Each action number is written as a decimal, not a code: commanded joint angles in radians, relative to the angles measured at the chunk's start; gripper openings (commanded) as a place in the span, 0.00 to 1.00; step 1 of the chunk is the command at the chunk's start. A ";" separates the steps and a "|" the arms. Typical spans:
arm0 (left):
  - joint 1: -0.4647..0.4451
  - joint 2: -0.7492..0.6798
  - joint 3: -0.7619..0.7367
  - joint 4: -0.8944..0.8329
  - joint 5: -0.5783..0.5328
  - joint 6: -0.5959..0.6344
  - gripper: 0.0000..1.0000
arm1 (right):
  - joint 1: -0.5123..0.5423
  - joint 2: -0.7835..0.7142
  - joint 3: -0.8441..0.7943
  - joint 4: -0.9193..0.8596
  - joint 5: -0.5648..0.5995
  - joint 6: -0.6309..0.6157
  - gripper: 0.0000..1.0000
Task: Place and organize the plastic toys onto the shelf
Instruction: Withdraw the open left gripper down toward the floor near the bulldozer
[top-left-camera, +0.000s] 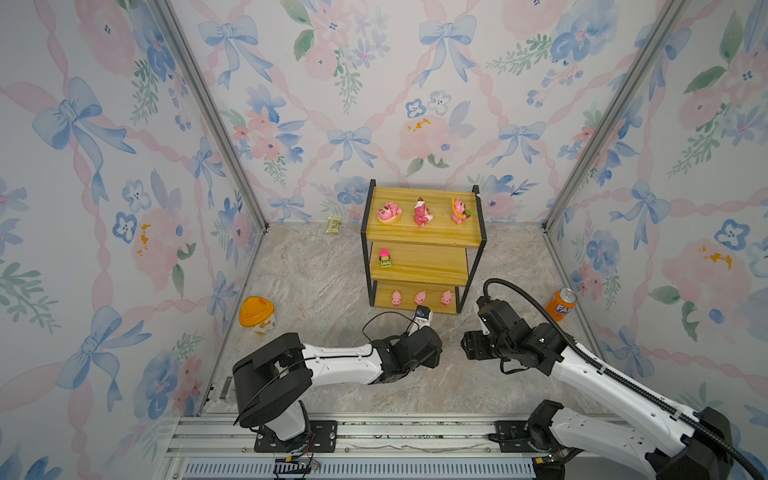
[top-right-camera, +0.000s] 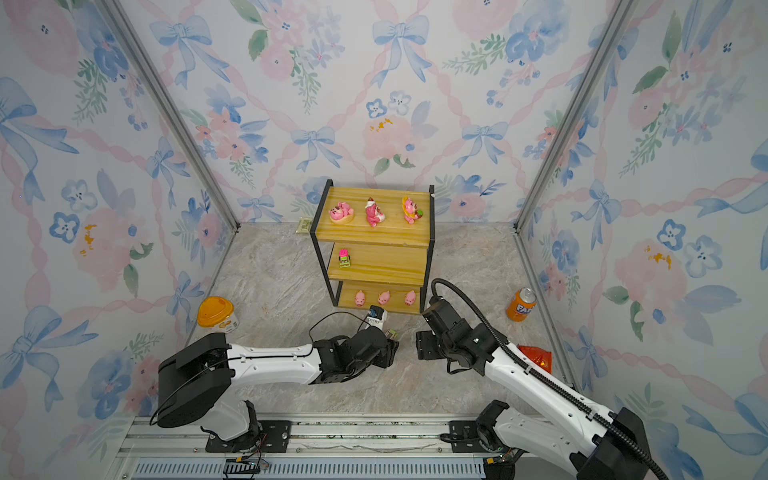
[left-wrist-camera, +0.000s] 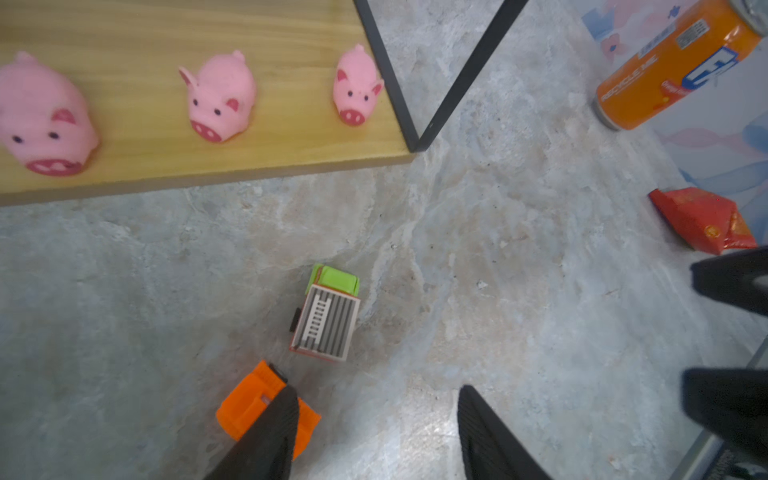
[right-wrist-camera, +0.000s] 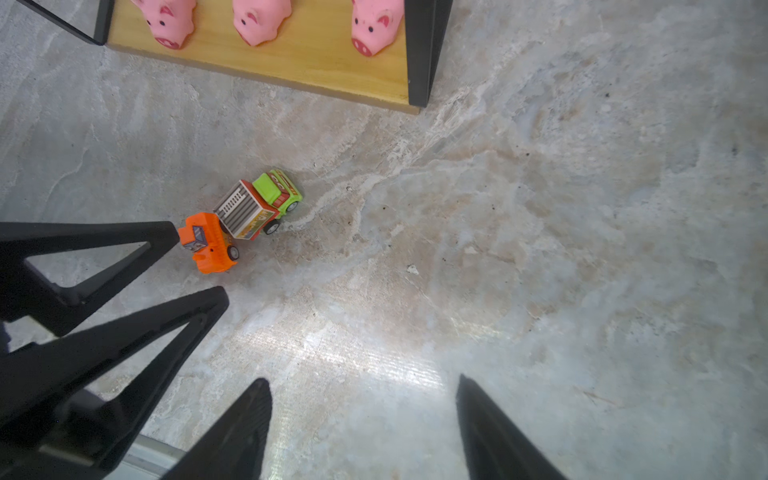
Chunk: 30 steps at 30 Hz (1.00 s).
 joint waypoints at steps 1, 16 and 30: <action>-0.014 0.001 0.012 -0.088 -0.022 -0.127 0.60 | -0.029 -0.014 -0.003 -0.011 -0.051 -0.038 0.73; -0.134 0.028 0.080 -0.167 -0.240 -0.239 0.61 | -0.115 0.026 -0.038 0.046 -0.241 -0.154 0.72; -0.165 -0.475 -0.328 -0.173 -0.402 -0.234 0.64 | 0.226 0.060 -0.071 0.213 -0.096 -0.036 0.68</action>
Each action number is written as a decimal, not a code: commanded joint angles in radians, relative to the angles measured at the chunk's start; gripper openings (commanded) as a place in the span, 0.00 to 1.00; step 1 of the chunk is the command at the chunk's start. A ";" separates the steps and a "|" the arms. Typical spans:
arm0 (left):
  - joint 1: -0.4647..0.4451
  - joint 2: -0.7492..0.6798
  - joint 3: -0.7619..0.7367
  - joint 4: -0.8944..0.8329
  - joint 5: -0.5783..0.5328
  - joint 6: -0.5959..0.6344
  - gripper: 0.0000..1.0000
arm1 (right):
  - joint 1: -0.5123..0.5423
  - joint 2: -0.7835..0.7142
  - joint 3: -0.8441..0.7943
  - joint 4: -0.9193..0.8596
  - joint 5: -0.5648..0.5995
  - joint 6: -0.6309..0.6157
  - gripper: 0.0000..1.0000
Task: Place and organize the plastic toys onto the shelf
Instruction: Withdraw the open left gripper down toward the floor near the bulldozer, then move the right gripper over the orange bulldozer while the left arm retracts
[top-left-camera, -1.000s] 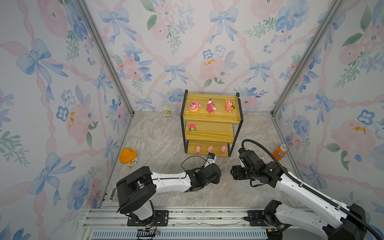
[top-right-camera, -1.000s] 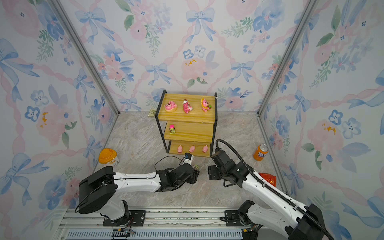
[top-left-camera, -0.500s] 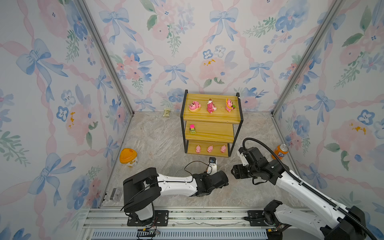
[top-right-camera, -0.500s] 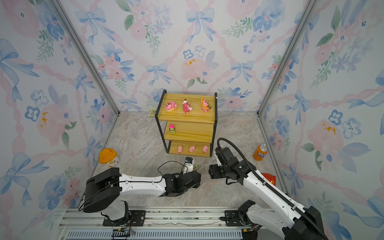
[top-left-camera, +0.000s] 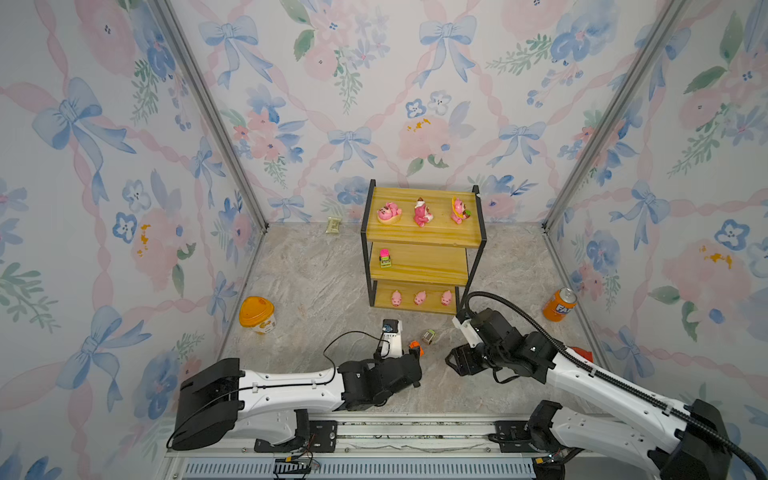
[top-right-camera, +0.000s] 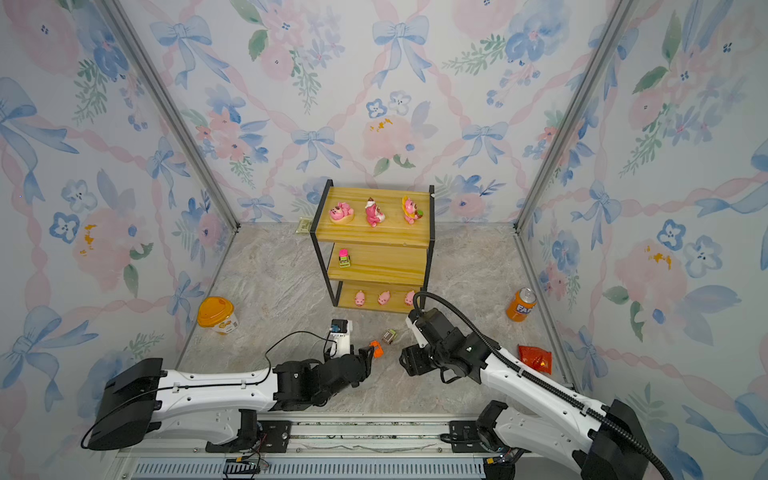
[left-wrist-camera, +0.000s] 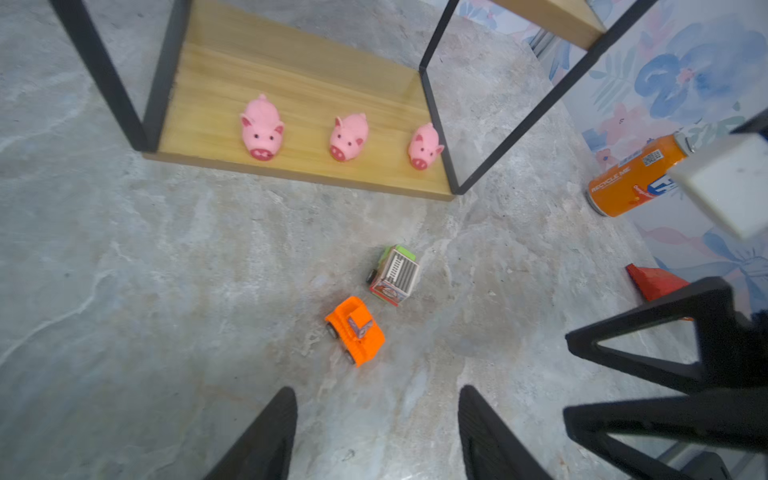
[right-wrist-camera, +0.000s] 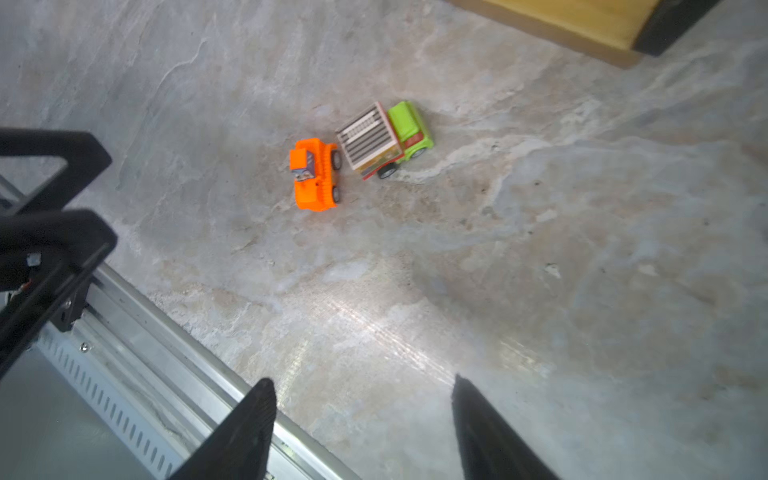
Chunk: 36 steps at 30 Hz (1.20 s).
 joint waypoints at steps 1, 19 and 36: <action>-0.003 -0.081 -0.081 -0.024 -0.075 0.022 0.65 | 0.095 0.065 0.025 0.064 0.108 0.070 0.68; 0.088 -0.466 -0.437 0.179 -0.057 0.223 0.69 | 0.245 0.580 0.345 0.049 0.263 0.138 0.63; 0.147 -0.296 -0.406 0.279 0.010 0.297 0.70 | 0.165 0.621 0.318 0.105 0.205 0.040 0.58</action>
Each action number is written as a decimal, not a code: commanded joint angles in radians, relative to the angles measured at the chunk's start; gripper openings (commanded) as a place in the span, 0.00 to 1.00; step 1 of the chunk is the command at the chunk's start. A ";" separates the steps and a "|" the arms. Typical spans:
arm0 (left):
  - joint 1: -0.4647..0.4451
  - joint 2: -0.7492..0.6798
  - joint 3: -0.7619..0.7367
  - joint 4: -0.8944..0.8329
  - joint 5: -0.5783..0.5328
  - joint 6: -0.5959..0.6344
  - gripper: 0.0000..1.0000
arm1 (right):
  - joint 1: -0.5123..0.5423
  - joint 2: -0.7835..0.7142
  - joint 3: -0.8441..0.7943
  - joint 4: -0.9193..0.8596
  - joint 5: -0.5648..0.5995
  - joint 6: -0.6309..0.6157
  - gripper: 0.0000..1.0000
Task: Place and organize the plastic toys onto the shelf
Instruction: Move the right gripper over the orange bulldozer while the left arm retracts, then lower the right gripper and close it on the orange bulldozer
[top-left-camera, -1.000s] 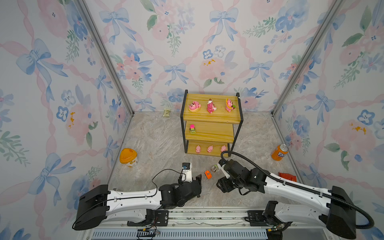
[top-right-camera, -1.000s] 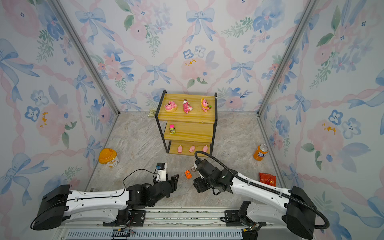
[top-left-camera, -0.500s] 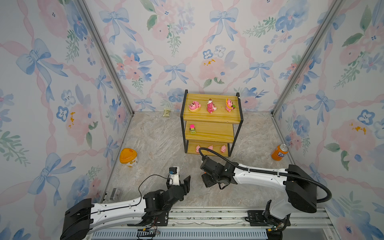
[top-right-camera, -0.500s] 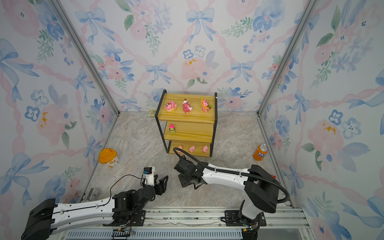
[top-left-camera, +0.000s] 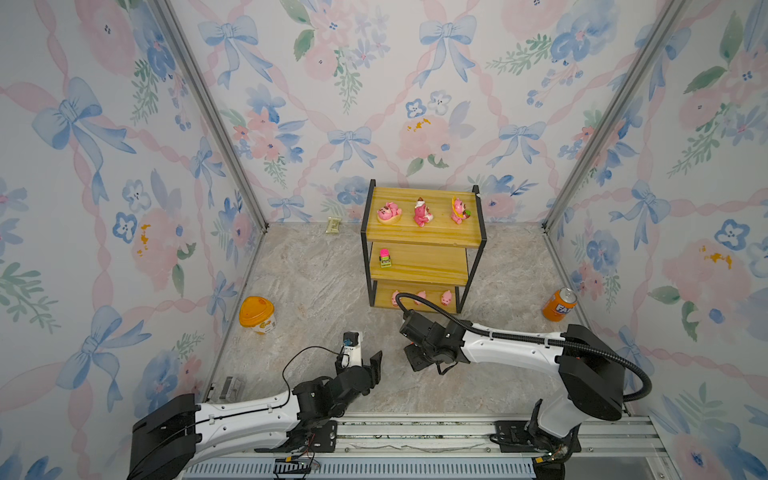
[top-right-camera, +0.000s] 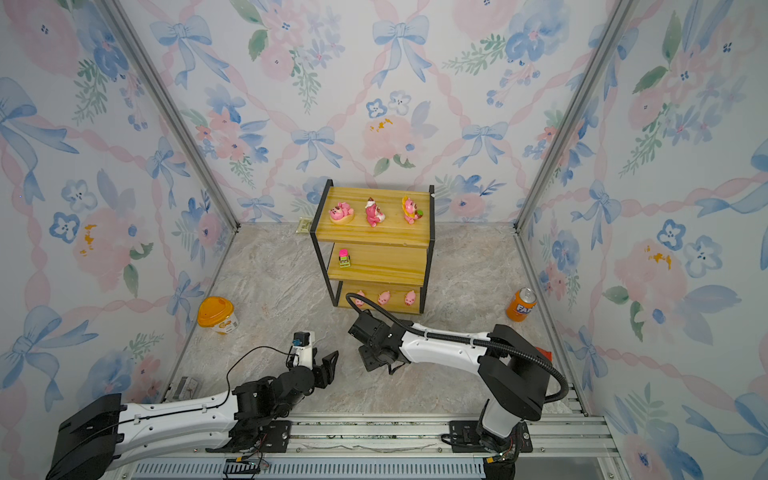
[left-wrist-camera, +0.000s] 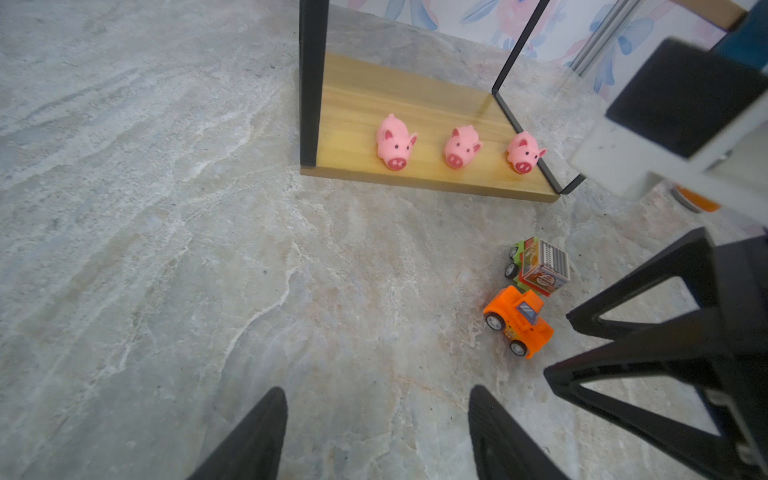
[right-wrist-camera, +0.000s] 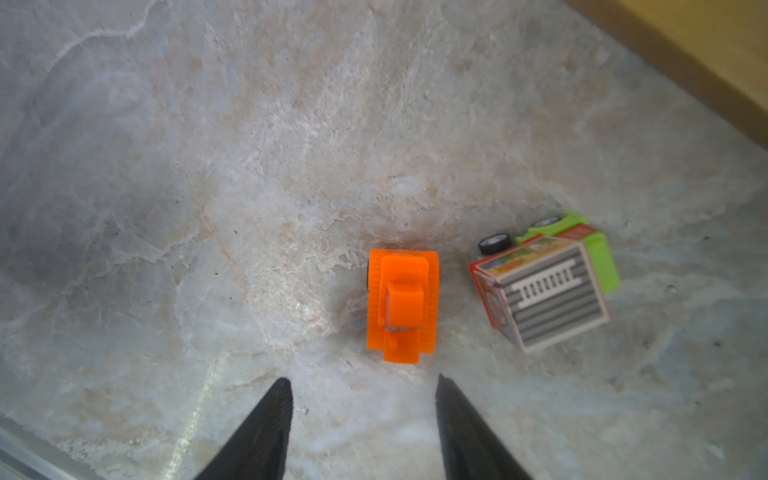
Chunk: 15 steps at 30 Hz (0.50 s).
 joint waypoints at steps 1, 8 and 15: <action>0.007 0.031 0.027 0.037 0.009 0.033 0.70 | -0.029 0.008 -0.013 0.014 -0.020 -0.046 0.57; 0.008 0.061 0.039 0.043 0.001 0.048 0.71 | -0.055 0.056 -0.016 0.030 -0.055 -0.078 0.56; 0.008 0.080 0.043 0.050 0.004 0.051 0.71 | -0.061 0.085 -0.021 0.057 -0.072 -0.086 0.54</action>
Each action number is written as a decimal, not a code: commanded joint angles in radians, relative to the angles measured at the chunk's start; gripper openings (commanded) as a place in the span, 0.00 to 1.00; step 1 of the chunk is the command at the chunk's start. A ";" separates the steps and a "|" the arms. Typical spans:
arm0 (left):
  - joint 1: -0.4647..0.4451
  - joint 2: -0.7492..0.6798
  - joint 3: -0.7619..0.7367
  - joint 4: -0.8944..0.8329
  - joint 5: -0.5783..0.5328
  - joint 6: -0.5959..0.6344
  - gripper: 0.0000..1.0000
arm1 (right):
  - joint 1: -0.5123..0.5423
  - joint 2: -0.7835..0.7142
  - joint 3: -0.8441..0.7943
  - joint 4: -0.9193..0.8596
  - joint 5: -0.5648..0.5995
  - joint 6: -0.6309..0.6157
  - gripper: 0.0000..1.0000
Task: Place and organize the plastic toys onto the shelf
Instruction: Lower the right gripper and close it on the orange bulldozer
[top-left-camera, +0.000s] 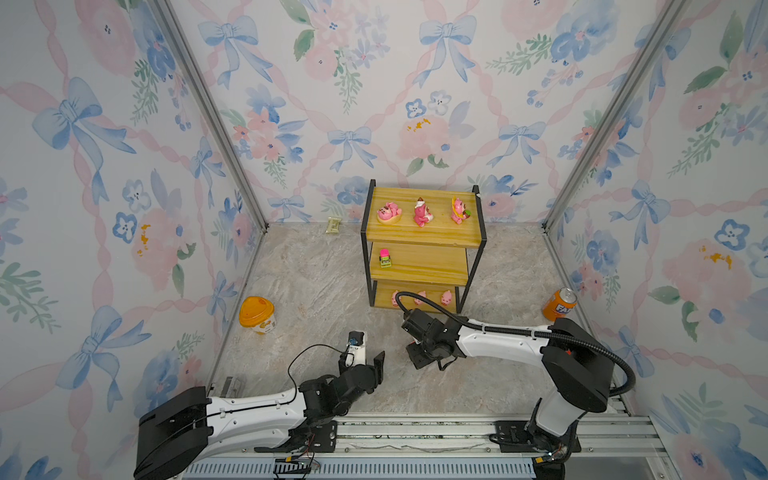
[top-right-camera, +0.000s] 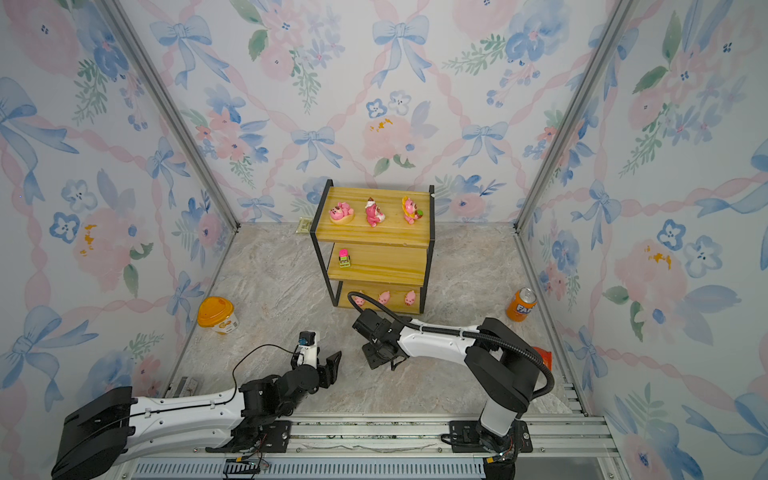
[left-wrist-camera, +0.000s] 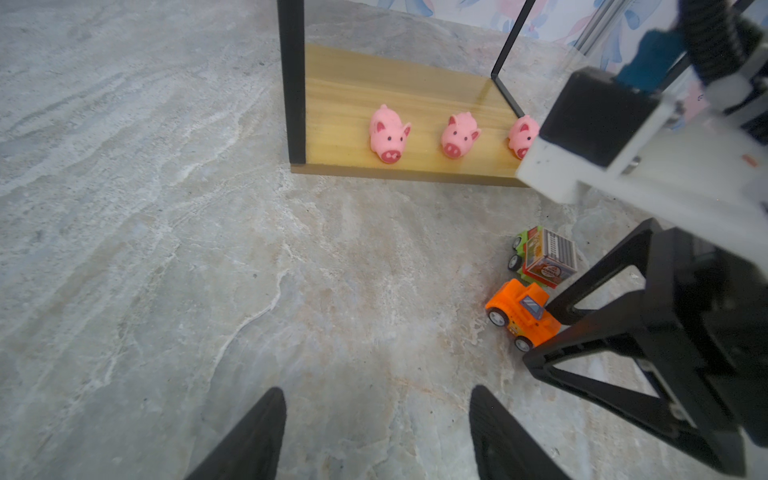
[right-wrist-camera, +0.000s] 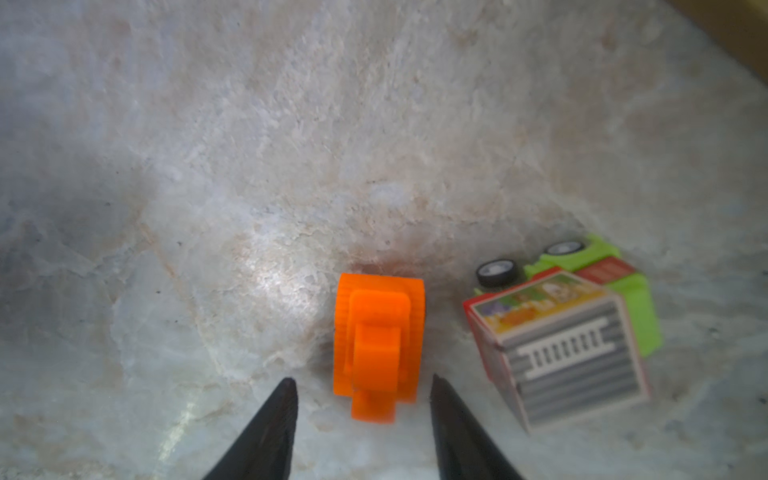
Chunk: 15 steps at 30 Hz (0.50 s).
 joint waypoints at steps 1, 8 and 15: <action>0.007 0.014 0.028 0.011 0.003 0.018 0.71 | -0.010 0.020 -0.008 0.019 -0.017 -0.019 0.54; 0.007 0.020 0.029 0.014 -0.001 0.017 0.71 | -0.014 0.046 0.012 0.019 -0.022 -0.034 0.52; 0.008 0.015 0.025 0.015 -0.001 0.022 0.71 | -0.022 0.066 0.008 0.033 -0.026 -0.046 0.48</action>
